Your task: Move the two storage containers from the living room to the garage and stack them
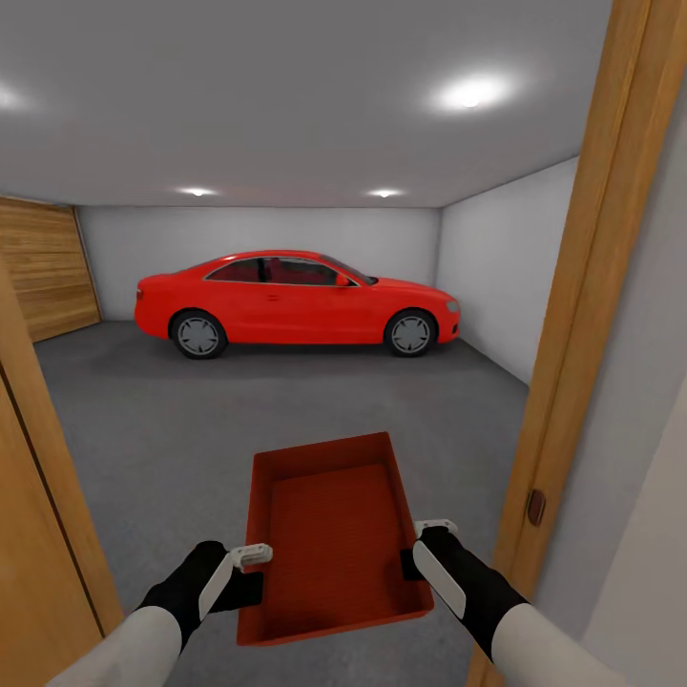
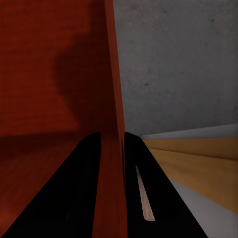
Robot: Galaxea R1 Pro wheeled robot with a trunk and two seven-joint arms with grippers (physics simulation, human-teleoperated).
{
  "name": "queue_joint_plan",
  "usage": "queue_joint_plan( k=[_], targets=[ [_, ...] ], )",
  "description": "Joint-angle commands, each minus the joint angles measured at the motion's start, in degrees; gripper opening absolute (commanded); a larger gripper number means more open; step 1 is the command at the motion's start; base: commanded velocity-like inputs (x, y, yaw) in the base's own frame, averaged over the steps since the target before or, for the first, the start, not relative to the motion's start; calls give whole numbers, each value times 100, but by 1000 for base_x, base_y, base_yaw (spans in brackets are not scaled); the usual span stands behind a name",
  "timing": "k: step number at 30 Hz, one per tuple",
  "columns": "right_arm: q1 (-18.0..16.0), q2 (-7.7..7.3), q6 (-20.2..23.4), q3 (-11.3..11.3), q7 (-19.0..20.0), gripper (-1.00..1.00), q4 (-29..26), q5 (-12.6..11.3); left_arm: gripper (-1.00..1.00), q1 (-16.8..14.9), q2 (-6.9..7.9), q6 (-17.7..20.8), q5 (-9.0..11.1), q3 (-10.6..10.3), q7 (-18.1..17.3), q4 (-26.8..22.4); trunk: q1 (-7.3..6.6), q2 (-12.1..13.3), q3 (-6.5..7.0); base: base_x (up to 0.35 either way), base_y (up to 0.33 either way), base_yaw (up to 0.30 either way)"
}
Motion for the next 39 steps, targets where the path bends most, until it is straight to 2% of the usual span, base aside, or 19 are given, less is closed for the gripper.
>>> queue_joint_plan(
  k=[1,39],
  targets=[
    [-1,2,14,67,-48,-100,-4,-92,-100,-8,-35,29,39,62,20,-11,1,-6,-8,0,0,0],
    [-1,-7,15,65,-51,-100,-11,-94,-100,-8,-35,29,39,68,20,-11,1,-6,-8,1,0,0]
  ],
)
